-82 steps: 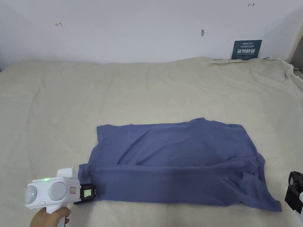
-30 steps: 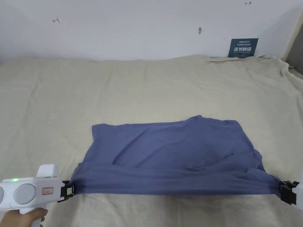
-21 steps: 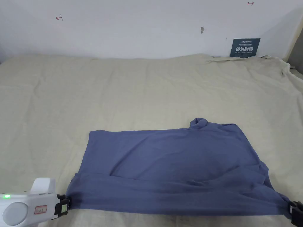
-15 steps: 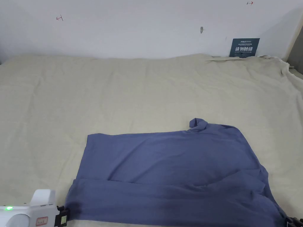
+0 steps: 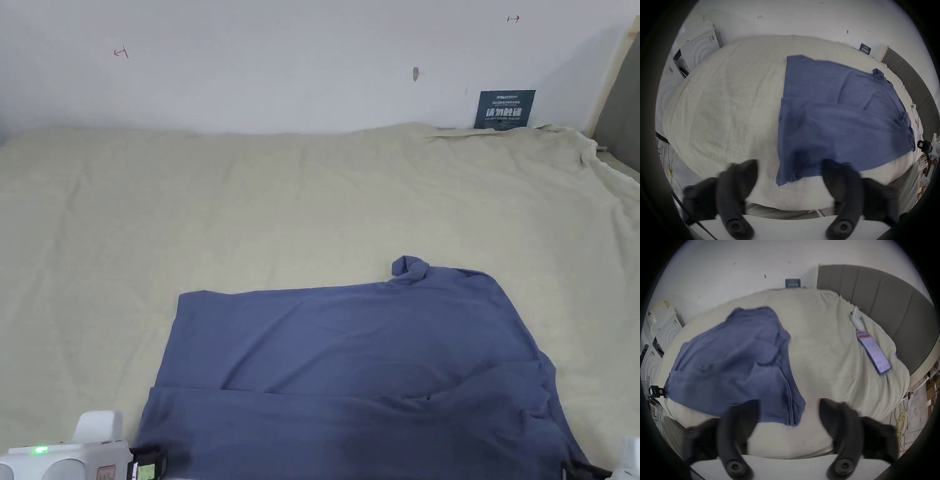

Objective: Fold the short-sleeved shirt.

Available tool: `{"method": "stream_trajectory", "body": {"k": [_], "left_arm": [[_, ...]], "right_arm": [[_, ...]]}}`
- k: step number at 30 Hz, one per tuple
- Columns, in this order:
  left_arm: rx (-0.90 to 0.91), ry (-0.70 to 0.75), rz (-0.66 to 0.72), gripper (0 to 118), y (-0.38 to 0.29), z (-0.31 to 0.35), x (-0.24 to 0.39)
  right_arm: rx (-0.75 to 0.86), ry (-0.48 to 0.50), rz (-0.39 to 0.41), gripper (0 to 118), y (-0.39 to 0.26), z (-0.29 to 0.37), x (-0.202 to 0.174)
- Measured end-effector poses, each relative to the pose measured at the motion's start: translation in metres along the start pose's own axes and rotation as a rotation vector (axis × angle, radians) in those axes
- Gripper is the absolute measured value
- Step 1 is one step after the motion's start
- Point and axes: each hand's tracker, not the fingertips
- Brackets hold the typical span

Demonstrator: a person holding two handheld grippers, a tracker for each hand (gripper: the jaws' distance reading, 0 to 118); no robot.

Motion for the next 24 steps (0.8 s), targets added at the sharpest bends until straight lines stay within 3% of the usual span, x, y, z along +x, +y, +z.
{"method": "stream_trajectory", "body": {"k": [1,3,7,14,16,19,20,21,23,24], "left_arm": [[0.033,0.003,0.005,103,0.003,0.005,0.001],[0.096,-0.022,0.014,112,0.012,0.022,0.003],[0.250,-0.073,0.074,112,0.032,0.060,0.010],[0.493,-0.078,0.024,108,0.061,0.100,0.029],[0.520,-0.036,0.015,89,0.070,0.101,0.035],[0.561,-0.048,-0.011,69,0.082,0.100,0.043],[0.569,-0.049,-0.012,47,0.086,0.099,0.046],[0.571,-0.058,-0.021,21,0.091,0.097,0.049],[0.567,-0.076,-0.040,2,0.101,0.091,0.053],[0.563,-0.095,-0.050,0,0.107,0.087,0.055]], "right_arm": [[0.021,0.001,0.000,97,0.006,0.007,-0.001],[0.108,0.002,0.013,100,0.020,0.026,-0.008],[0.247,0.014,0.029,100,0.048,0.061,-0.020],[0.435,-0.007,0.047,96,0.080,0.095,-0.046],[0.472,-0.023,0.054,72,0.086,0.097,-0.052],[0.513,-0.017,0.056,54,0.097,0.097,-0.061],[0.518,-0.016,0.056,36,0.101,0.096,-0.063],[0.523,-0.014,0.059,11,0.105,0.095,-0.065],[0.544,-0.004,0.067,2,0.112,0.090,-0.068],[0.541,0.005,0.077,0,0.117,0.088,-0.070]]}}
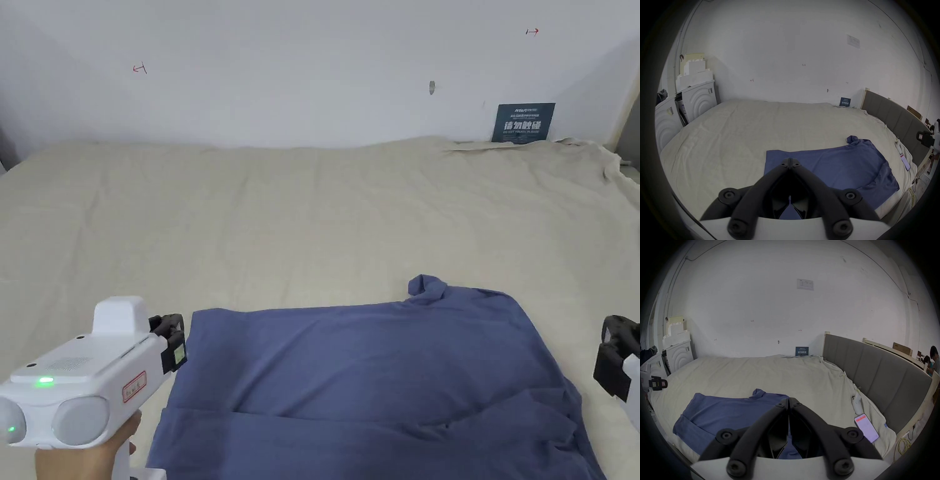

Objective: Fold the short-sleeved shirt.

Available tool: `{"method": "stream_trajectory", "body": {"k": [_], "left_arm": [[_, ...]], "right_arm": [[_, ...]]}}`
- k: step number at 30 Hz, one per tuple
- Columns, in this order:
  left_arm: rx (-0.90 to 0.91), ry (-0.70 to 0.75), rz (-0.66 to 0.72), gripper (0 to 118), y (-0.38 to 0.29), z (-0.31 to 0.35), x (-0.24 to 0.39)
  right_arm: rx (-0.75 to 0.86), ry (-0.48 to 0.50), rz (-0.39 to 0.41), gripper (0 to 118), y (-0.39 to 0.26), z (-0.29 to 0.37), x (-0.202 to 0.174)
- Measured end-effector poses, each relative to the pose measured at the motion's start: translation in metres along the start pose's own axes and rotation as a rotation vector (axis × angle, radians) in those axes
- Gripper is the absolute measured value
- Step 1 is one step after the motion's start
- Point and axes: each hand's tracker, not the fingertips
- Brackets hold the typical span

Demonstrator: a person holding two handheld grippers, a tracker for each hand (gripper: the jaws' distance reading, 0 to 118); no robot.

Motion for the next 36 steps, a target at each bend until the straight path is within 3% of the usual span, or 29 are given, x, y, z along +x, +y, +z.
{"method": "stream_trajectory", "body": {"k": [15,17,19,20,21,22,29,30,31,32,34,35,36], "left_arm": [[-0.288,-0.038,-0.001,0,0.045,-0.189,-0.028],[-0.360,-0.042,0.001,18,0.046,-0.215,-0.036],[-0.422,-0.025,0.022,66,0.049,-0.237,-0.042],[-0.451,-0.026,0.027,80,0.048,-0.247,-0.044],[-0.477,-0.020,0.026,89,0.047,-0.257,-0.046],[-0.503,0.002,0.016,90,0.045,-0.265,-0.047],[-0.615,0.043,-0.022,89,0.018,-0.311,-0.051],[-0.619,0.048,-0.021,84,0.015,-0.315,-0.051],[-0.626,0.045,-0.022,72,0.012,-0.317,-0.050],[-0.644,0.038,-0.022,52,0.010,-0.315,-0.048],[-0.619,0.037,-0.030,31,0.011,-0.308,-0.043],[-0.597,0.017,-0.041,9,0.012,-0.306,-0.042],[-0.599,-0.032,-0.025,3,0.013,-0.305,-0.042]], "right_arm": [[-0.038,0.024,0.010,0,0.016,-0.085,-0.015],[-0.053,0.019,0.008,0,0.015,-0.096,-0.015],[-0.065,0.015,0.004,0,0.014,-0.104,-0.016],[-0.073,0.015,0.001,0,0.013,-0.107,-0.015],[-0.078,0.014,0.000,0,0.012,-0.110,-0.016],[-0.083,0.011,0.001,0,0.010,-0.114,-0.015],[-0.132,-0.002,0.005,0,0.001,-0.132,-0.012],[-0.139,-0.002,0.002,0,-0.001,-0.134,-0.011],[-0.145,-0.001,-0.005,0,-0.002,-0.137,-0.010],[-0.158,0.005,-0.016,0,-0.003,-0.141,-0.009],[-0.189,0.028,-0.080,0,-0.005,-0.150,-0.003],[-0.204,0.036,-0.095,0,-0.006,-0.156,0.000],[-0.206,0.033,-0.093,0,-0.007,-0.161,0.001]]}}
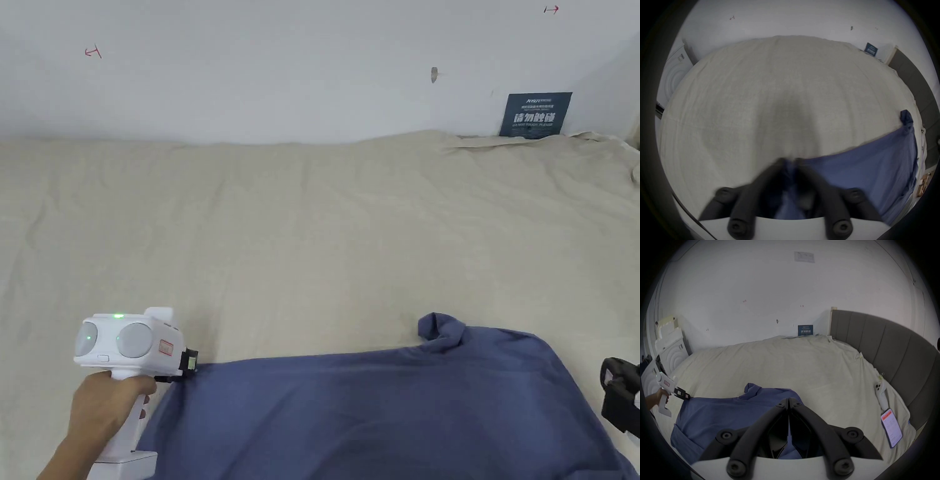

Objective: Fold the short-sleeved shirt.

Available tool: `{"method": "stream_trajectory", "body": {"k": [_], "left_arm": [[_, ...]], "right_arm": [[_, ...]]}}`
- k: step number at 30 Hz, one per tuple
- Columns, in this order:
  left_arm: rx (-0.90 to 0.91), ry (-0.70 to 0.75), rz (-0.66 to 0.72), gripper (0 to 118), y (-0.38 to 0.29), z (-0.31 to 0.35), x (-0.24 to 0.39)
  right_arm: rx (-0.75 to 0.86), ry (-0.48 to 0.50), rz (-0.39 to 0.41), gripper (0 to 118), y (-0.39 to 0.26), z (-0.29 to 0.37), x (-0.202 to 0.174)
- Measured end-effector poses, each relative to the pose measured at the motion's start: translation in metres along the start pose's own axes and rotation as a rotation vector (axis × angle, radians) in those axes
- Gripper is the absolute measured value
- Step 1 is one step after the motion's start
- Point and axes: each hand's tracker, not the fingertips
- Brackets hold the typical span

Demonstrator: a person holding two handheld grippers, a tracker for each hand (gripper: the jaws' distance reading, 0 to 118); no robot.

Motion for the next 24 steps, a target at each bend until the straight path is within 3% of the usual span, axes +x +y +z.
{"method": "stream_trajectory", "body": {"k": [5,6,9,11,13,18,21,23,24], "left_arm": [[0.055,0.015,-0.010,0,-0.005,0.017,0.003],[0.066,0.006,-0.009,0,-0.006,0.023,0.004],[0.099,-0.013,-0.032,0,-0.014,0.046,0.010],[0.116,-0.013,-0.046,0,-0.017,0.056,0.011],[0.126,-0.020,-0.048,0,-0.018,0.064,0.011],[0.124,-0.027,-0.051,0,-0.021,0.072,0.009],[0.123,-0.030,-0.047,0,-0.018,0.067,0.000],[0.119,-0.029,-0.043,0,-0.019,0.067,-0.001],[0.117,-0.028,-0.042,0,-0.018,0.066,0.000]], "right_arm": [[-0.057,0.011,-0.030,5,0.017,-0.048,0.013],[-0.071,0.005,-0.026,19,0.021,-0.059,0.016],[-0.132,-0.008,0.019,79,0.033,-0.099,0.020],[-0.173,0.007,0.035,92,0.039,-0.124,0.020],[-0.205,0.014,0.033,93,0.042,-0.146,0.019],[-0.319,0.008,0.120,92,0.036,-0.185,0.011],[-0.385,0.003,0.123,92,0.028,-0.199,0.007],[-0.397,0.001,0.129,89,0.022,-0.202,0.004],[-0.406,-0.006,0.126,81,0.020,-0.203,0.003]]}}
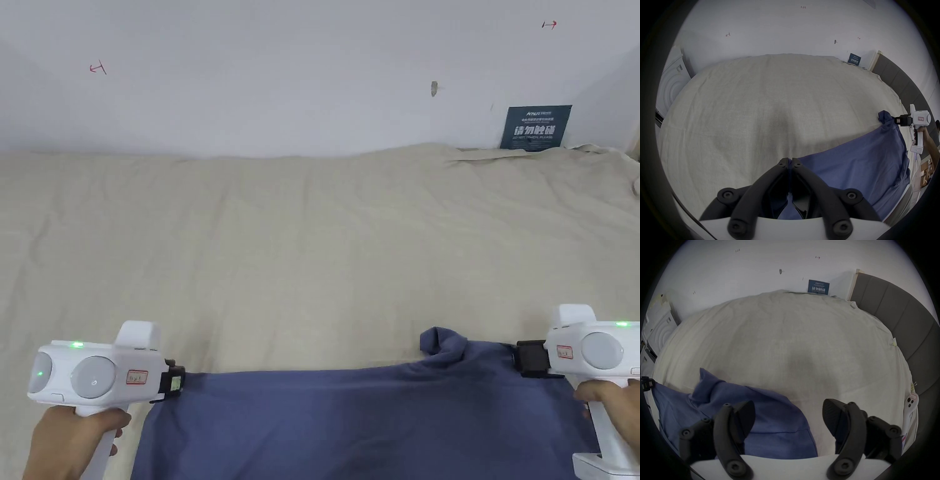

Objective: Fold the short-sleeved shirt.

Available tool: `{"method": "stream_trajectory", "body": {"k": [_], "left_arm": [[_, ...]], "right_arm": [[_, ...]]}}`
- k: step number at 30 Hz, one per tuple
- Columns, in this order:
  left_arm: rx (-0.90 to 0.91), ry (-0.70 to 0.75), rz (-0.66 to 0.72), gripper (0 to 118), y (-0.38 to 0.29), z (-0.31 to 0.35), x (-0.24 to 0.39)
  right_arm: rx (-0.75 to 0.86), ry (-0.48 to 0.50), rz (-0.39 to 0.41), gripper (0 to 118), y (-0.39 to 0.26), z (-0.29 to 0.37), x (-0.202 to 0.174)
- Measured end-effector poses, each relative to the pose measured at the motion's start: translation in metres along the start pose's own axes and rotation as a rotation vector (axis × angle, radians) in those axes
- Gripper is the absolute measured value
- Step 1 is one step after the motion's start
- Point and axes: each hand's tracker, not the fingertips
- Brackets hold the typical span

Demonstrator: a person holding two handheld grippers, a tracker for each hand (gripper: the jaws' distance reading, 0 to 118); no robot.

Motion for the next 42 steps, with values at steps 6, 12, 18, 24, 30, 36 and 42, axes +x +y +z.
{"method": "stream_trajectory", "body": {"k": [6,12,18,24,30,36,42], "left_arm": [[0.007,-0.003,0.025,0,-0.007,0.000,-0.002],[0.027,0.001,0.053,0,-0.014,0.008,-0.004],[0.048,0.018,0.067,0,-0.022,0.027,-0.004],[0.084,0.020,0.072,0,-0.036,0.063,-0.010],[0.108,0.001,0.043,0,-0.069,0.104,-0.011],[0.104,0.009,0.025,0,-0.116,0.127,-0.009],[0.088,0.029,0.013,0,-0.168,0.134,0.004]], "right_arm": [[0.004,-0.006,-0.008,1,-0.009,0.011,-0.006],[0.120,0.022,0.041,1,-0.014,0.064,-0.003],[0.223,0.080,0.037,1,-0.029,0.132,0.012],[0.291,0.156,-0.017,1,-0.061,0.200,0.028],[0.305,0.212,-0.051,1,-0.109,0.245,0.037],[0.286,0.236,-0.090,1,-0.162,0.266,0.042],[0.225,0.243,-0.135,1,-0.213,0.265,0.045]]}}
